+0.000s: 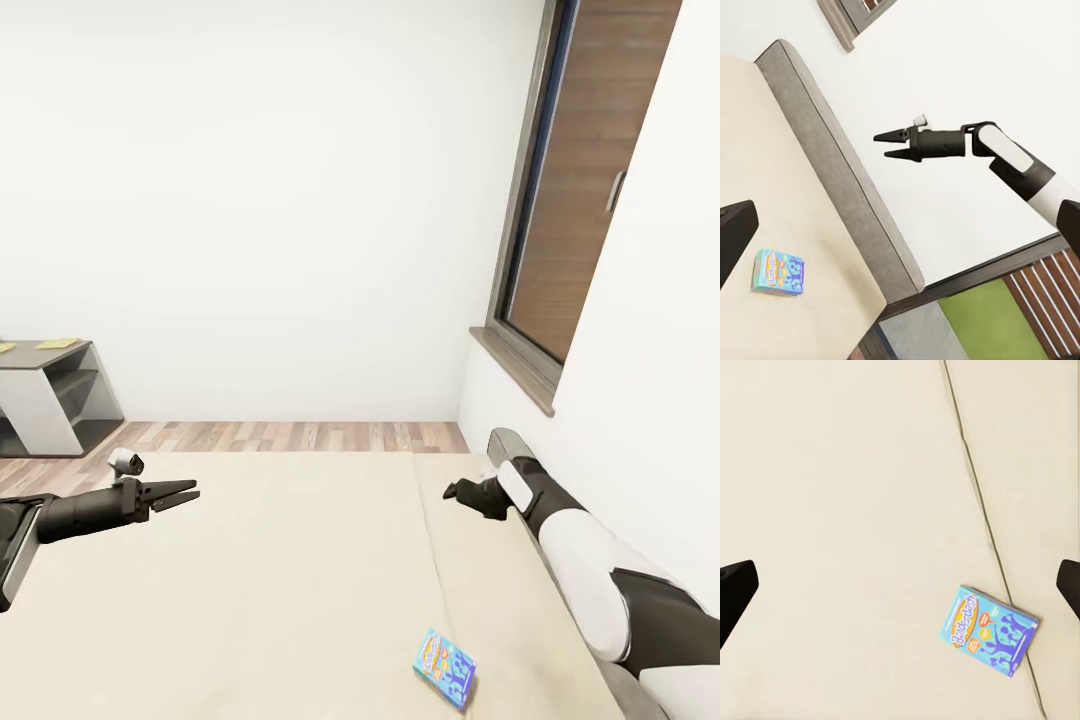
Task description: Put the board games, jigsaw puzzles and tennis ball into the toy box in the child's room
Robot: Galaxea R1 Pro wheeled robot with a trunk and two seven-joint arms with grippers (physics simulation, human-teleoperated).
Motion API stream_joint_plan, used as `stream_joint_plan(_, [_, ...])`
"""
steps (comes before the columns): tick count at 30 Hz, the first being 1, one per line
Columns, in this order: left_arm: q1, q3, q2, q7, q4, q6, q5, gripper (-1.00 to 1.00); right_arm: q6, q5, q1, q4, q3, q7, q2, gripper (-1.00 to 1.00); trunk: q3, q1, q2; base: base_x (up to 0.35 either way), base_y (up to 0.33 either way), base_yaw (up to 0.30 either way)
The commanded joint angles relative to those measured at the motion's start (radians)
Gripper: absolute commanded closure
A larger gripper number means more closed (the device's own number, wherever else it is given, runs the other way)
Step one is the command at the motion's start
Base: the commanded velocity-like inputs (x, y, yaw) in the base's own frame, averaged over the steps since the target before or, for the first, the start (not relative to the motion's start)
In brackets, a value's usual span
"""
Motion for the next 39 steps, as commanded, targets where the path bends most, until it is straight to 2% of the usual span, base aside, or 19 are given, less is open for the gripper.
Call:
stream_joint_plan(1, [-0.001, 0.000, 0.000, -0.004, 0.000, 0.011, 0.000, -1.00, 0.003, -0.003, 0.000, 0.000, -0.004, -0.002, 0.000, -1.00, -0.003, 0.001, -0.002, 0.000, 0.000, 0.000])
stream_joint_plan(23, [-0.001, 0.000, 0.000, -0.003, 0.000, 0.011, 0.000, -1.00, -0.011, 0.003, 0.002, 0.015, -0.003, -0.005, -0.010, -1.00, -0.037, 0.001, -0.002, 0.000, 0.000, 0.000])
stream_joint_plan(33, [-0.001, -0.001, 0.000, -0.002, 0.000, 0.011, -0.001, -1.00, -0.076, 0.002, 0.002, 0.022, 0.002, -0.004, -0.009, -1.00, -0.053, 0.001, -0.002, 0.000, 0.000, 0.000])
stream_joint_plan(39, [-0.001, -0.012, 0.000, -0.002, 0.001, 0.010, -0.001, -1.00, -0.087, 0.002, 0.002, 0.033, 0.010, -0.002, -0.010, -1.00, -0.063, 0.001, -0.002, 0.000, 0.000, 0.000])
